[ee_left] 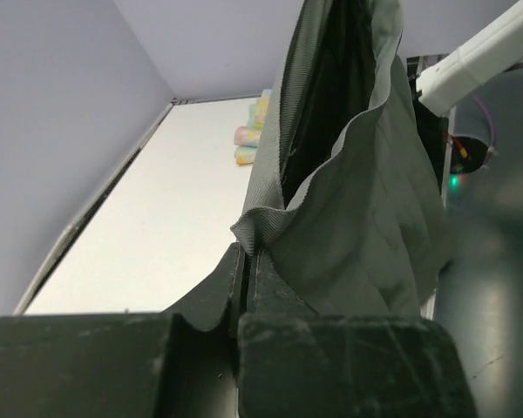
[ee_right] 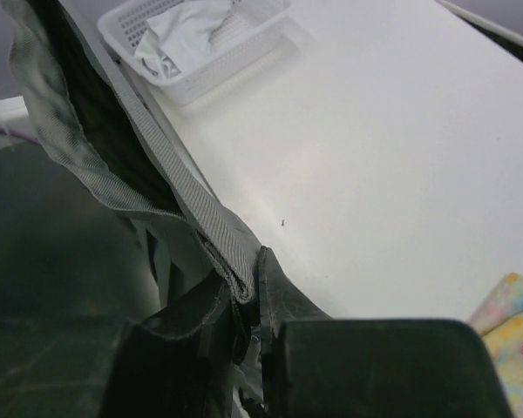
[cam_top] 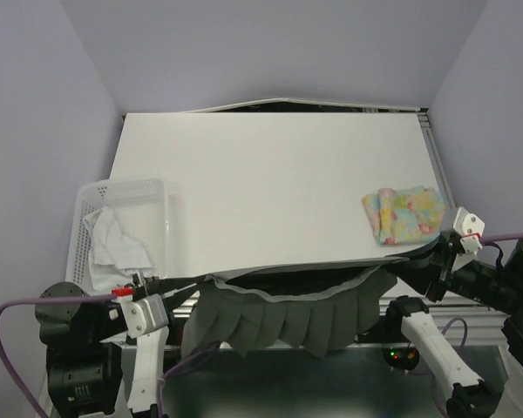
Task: Fold and stack the skirts
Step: Flatten the skirt out
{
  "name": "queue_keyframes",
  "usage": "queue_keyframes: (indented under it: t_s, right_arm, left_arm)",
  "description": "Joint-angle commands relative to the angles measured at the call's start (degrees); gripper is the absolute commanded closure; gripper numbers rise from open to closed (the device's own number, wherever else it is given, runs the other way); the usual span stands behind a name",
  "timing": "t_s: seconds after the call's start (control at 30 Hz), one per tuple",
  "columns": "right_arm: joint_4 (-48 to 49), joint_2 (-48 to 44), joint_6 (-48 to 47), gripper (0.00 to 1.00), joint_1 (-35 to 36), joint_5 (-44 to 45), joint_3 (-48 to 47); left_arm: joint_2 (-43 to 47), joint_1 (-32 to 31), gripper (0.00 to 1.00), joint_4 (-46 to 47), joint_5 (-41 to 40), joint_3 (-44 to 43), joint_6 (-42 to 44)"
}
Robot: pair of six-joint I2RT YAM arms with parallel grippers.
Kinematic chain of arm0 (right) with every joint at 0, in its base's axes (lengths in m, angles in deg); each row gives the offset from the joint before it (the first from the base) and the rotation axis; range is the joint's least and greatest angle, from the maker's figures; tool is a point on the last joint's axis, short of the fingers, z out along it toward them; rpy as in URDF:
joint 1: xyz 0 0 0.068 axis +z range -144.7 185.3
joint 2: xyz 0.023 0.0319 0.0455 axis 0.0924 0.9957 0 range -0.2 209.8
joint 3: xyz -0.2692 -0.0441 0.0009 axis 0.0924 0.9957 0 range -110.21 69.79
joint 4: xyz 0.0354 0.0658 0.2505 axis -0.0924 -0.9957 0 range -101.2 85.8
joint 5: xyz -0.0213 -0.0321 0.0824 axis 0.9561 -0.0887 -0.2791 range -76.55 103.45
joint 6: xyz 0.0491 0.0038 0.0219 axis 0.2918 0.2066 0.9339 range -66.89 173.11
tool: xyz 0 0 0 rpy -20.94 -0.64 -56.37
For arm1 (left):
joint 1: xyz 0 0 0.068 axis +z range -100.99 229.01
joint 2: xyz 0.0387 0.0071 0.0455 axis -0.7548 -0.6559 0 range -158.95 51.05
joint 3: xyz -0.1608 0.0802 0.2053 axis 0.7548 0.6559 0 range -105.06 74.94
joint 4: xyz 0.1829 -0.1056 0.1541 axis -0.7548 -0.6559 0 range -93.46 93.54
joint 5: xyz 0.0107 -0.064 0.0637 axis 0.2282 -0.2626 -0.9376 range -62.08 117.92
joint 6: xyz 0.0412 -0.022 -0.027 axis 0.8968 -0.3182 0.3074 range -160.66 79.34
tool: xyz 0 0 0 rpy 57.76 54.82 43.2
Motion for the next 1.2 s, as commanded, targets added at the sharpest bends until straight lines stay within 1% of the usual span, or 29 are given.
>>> queue_keyframes:
  t_s: [0.0, 0.07, 0.1, 0.2, 0.23, 0.3, 0.37, 0.4, 0.43, 0.47, 0.5, 0.53, 0.57, 0.6, 0.63, 0.67, 0.7, 0.73, 0.77, 0.8, 0.83, 0.9, 0.93, 0.97, 1.03, 1.07, 1.1, 1.13, 1.17]
  right_arm:
    - [7.5, 5.7, 4.5, 0.99, -1.1, 16.3, 4.8]
    - [11.5, 8.8, 5.7, 0.99, -1.1, 17.4, 8.4]
    - [15.1, 10.8, 7.2, 0.99, -1.1, 17.9, 11.6]
    - [20.4, 19.4, 7.6, 0.99, -1.1, 18.7, 16.3]
    - [24.7, 23.4, 7.5, 0.99, -1.1, 19.1, 19.4]
    - [29.2, 28.3, 7.2, 0.99, -1.1, 20.7, 21.5]
    - [35.4, 34.2, 7.2, 0.99, -1.1, 22.0, 22.2]
    - [38.8, 40.8, 7.2, 0.99, -1.1, 23.5, 21.8]
    - [40.7, 44.2, 7.4, 0.99, -1.1, 24.5, 21.3]
    - [41.6, 52.1, 7.7, 0.99, -1.1, 25.9, 19.2]
    - [41.6, 52.2, 8.0, 0.99, -1.1, 26.3, 16.9]
    - [41.2, 60.5, 8.3, 0.96, -1.1, 26.8, 14.5]
    - [39.8, 64.7, 9.1, 0.88, -1.1, 26.6, 11.4]
    - [39.3, 71.5, 10.6, 0.71, -1.6, 26.7, 4.8]
    - [39.0, 73.9, 10.9, 0.54, -1.6, 26.5, 1.9]
    - [38.3, 76.1, 11.6, 0.39, -1.6, 26.8, -1.4]
    - [38.7, 78.5, 12.2, 0.25, -1.6, 27.3, -6.8]
    - [39.2, 79.4, 12.6, 0.23, -1.6, 27.2, -9.0]
    - [39.4, 80.2, 13.0, 0.18, -1.6, 27.7, -11.3]
    - [39.5, 80.8, 13.7, 0.13, -1.6, 29.2, -13.4]
    - [39.3, 81.5, 13.4, 0.09, -1.6, 29.8, -17.4]
    - [38.3, 82.6, 12.2, 0.13, -1.6, 30.8, -21.2]
    - [38.2, 82.5, 11.4, 0.17, -1.6, 30.4, -21.2]
    - [37.8, 81.6, 10.6, 0.31, -1.6, 29.6, -20.9]
    - [37.2, 80.4, 8.7, 0.42, -1.6, 25.9, -18.8]
    - [36.2, 79.9, 7.7, 0.49, -1.6, 24.1, -16.6]
    - [34.9, 79.4, 5.9, 0.52, -1.6, 20.9, -15.8]
    - [31.9, 79.2, 4.5, 0.58, -0.9, 19.7, -14.0]
    - [29.7, 79.1, 3.3, 0.61, -0.9, 18.5, -13.3]
  left_arm:
    - [-6.8, 0.3, 1.0, 9.5, -11.3, 4.5, -11.0]
    - [-9.6, 0.3, 1.0, 13.2, -14.9, 8.6, -14.4]
    - [-13.1, 0.3, 1.0, 15.6, -18.1, 9.6, -15.5]
    - [-21.3, 0.3, 1.0, 19.2, -21.2, 13.8, -16.0]
    - [-23.3, 0.3, 1.0, 22.5, -23.5, 16.3, -16.5]
    - [-28.8, -0.4, 1.0, 29.2, -27.3, 19.5, -20.1]
    - [-33.8, -2.6, 0.98, 37.2, -31.7, 21.2, -21.4]
    - [-39.9, -5.4, 0.98, 40.6, -35.6, 20.9, -22.5]
    - [-43.5, -7.0, 0.97, 41.5, -37.8, 20.0, -21.8]
    - [-50.2, -8.4, 0.95, 41.9, -40.6, 17.2, -21.8]
    - [-53.5, -8.7, 0.91, 42.5, -42.2, 15.7, -21.8]
    - [-56.7, -10.7, 0.85, 44.3, -43.3, 14.1, -22.0]
    - [-59.6, -10.9, 0.74, 44.6, -45.3, 9.9, -22.6]
    - [-65.1, -10.7, 0.67, 45.9, -47.4, 7.9, -23.9]
    - [-67.6, -10.7, 0.65, 46.0, -48.4, 5.5, -24.2]
    - [-69.2, -10.5, 0.59, 46.0, -49.7, 3.2, -24.8]
    - [-71.7, -10.5, 0.45, 46.6, -51.3, -1.3, -25.0]
    - [-72.2, -10.5, 0.43, 46.8, -52.4, -2.9, -24.4]
    - [-72.7, -10.6, 0.4, 47.1, -53.7, -5.4, -24.3]
    - [-73.1, -10.6, 0.13, 47.3, -54.9, -6.3, -24.1]
    - [-73.2, -10.6, 0.09, 47.2, -56.9, -7.1, -23.8]
    - [-72.4, -10.8, 0.09, 45.9, -56.0, -8.0, -22.0]
    - [-71.9, -11.1, 0.11, 45.4, -55.7, -7.8, -21.2]
    - [-71.3, -11.6, 0.13, 45.1, -55.4, -6.4, -20.7]
    - [-69.3, -13.8, 0.17, 43.9, -53.9, -4.2, -19.6]
    - [-68.6, -14.8, 0.19, 43.6, -54.3, -1.5, -19.3]
    - [-67.2, -15.8, 0.23, 43.2, -54.3, -0.1, -19.0]
    - [-66.6, -17.1, 0.26, 42.5, -54.0, 1.4, -19.0]
    - [-65.9, -17.6, 0.29, 42.4, -53.7, 4.4, -19.1]
